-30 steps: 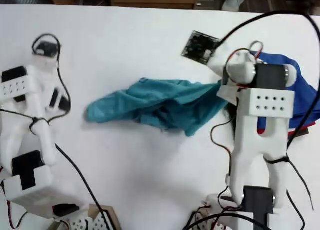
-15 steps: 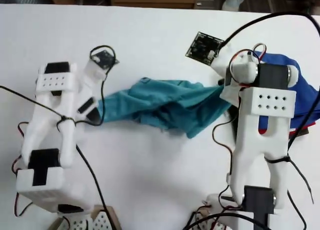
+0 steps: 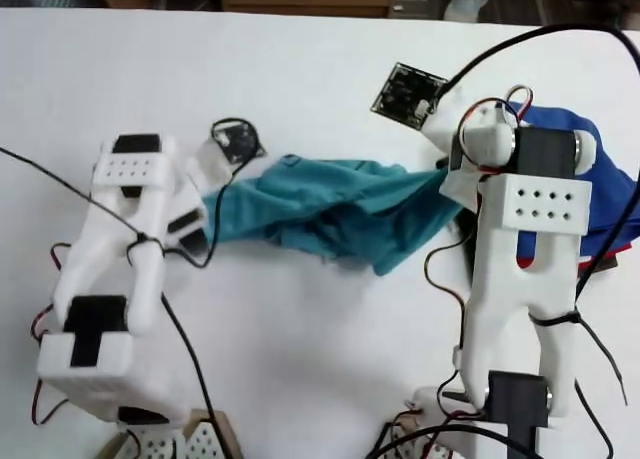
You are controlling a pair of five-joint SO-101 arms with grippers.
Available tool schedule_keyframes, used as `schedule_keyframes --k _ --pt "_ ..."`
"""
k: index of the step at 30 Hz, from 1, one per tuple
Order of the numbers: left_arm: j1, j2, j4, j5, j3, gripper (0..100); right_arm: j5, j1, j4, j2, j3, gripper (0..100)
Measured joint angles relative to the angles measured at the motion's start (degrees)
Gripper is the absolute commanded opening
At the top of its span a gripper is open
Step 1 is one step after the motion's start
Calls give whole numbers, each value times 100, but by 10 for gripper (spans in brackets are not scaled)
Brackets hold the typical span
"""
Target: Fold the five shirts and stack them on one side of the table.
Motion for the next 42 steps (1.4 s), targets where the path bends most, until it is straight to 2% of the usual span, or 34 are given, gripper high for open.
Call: schedule_keyframes --k 9,17,30,34,39,42 --pt "-70 1116 -264 -176 -299 242 0 0 0 0 18 21" --pt "-132 1231 149 -202 -1108 24 0 0 0 0 18 21" --pt "-123 1231 132 -202 -1160 20 0 0 0 0 88 21" --pt "-123 1231 158 -202 -1231 20 -88 0 -360 0 457 21" --pt "-237 844 853 -202 -2189 20 -923 62 -1354 0 440 21" --pt "-325 352 1556 -202 -3042 20 -1116 -53 -1705 0 229 21"
